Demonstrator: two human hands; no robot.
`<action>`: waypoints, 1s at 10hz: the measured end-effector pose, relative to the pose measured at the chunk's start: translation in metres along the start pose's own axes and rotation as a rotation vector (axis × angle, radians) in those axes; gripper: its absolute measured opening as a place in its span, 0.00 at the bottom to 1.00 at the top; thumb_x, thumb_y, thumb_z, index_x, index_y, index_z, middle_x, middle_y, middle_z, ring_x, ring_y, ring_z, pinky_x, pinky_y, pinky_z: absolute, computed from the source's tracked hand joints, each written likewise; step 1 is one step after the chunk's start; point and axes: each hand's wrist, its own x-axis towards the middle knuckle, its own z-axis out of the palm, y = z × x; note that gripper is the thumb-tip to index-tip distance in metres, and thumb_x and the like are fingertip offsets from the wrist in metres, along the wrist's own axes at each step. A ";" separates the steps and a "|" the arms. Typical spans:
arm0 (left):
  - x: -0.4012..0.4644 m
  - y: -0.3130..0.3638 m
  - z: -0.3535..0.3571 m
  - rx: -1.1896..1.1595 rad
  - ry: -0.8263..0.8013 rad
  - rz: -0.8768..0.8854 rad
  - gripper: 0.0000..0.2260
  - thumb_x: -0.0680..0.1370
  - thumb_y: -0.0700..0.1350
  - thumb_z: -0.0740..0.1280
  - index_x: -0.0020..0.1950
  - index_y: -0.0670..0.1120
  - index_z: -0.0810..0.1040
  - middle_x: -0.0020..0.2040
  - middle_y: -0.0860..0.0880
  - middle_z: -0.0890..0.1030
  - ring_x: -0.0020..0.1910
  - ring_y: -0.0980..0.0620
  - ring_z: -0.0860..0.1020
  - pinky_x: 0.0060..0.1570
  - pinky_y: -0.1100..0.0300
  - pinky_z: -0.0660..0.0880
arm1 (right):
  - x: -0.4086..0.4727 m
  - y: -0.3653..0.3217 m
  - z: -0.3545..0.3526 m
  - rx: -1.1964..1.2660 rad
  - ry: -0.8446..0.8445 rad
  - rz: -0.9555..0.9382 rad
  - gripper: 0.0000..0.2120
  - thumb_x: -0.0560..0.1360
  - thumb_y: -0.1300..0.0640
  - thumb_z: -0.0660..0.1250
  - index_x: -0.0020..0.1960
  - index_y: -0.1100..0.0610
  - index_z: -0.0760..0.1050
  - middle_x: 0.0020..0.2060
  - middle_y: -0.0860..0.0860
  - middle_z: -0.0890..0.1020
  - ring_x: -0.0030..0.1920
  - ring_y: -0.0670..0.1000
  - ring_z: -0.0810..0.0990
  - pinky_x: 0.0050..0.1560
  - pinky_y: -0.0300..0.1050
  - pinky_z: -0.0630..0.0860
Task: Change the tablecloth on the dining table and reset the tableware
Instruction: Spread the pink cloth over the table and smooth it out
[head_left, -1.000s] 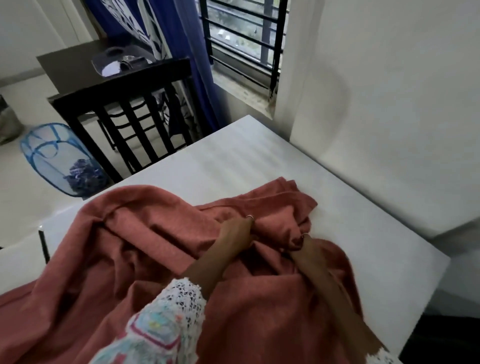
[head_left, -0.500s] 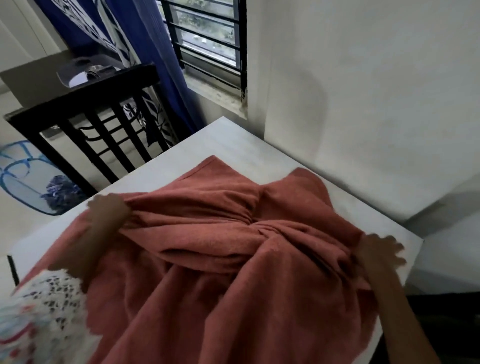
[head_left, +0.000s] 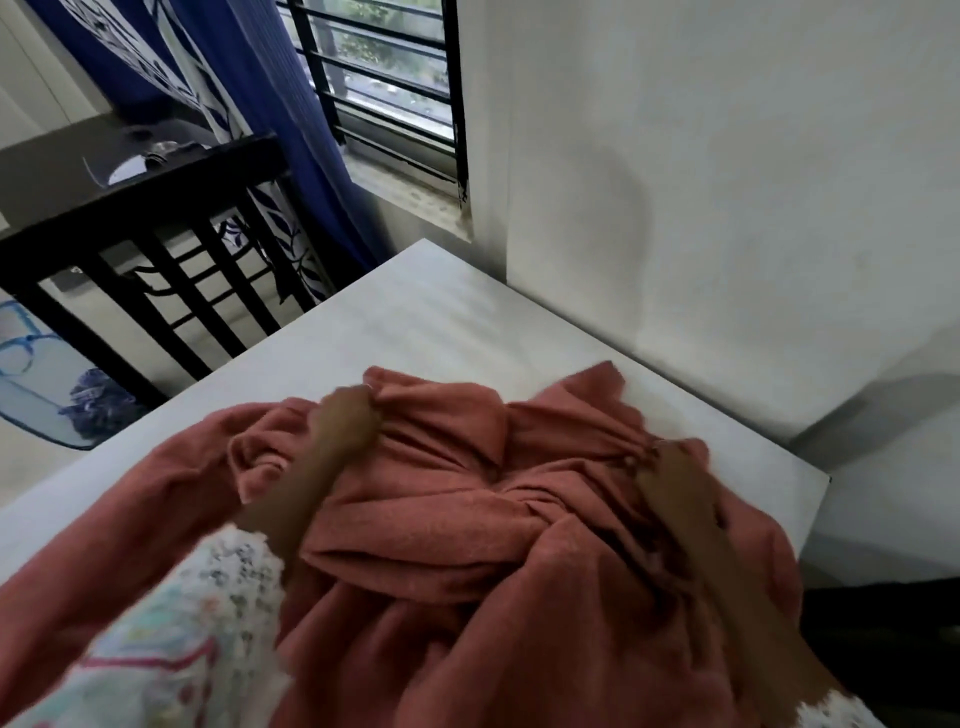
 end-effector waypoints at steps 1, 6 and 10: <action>0.022 -0.025 -0.067 -0.037 0.299 -0.226 0.12 0.75 0.38 0.60 0.55 0.36 0.77 0.54 0.34 0.79 0.55 0.35 0.77 0.51 0.48 0.74 | -0.049 -0.057 -0.088 -0.076 -0.061 0.052 0.17 0.78 0.53 0.60 0.65 0.57 0.71 0.61 0.61 0.75 0.59 0.61 0.74 0.63 0.49 0.69; 0.030 0.048 0.049 -0.054 -0.079 0.106 0.36 0.73 0.71 0.52 0.77 0.55 0.51 0.77 0.41 0.54 0.74 0.37 0.55 0.68 0.34 0.55 | -0.039 -0.098 0.000 -0.347 -0.188 -0.002 0.35 0.75 0.35 0.53 0.77 0.49 0.49 0.76 0.59 0.48 0.75 0.65 0.45 0.66 0.75 0.49; 0.033 -0.009 0.056 0.150 -0.294 -0.021 0.38 0.74 0.64 0.62 0.77 0.45 0.53 0.75 0.33 0.52 0.73 0.31 0.54 0.70 0.37 0.54 | -0.071 0.006 -0.041 -0.447 -0.064 0.215 0.41 0.69 0.27 0.51 0.75 0.48 0.55 0.75 0.56 0.55 0.75 0.61 0.52 0.69 0.71 0.50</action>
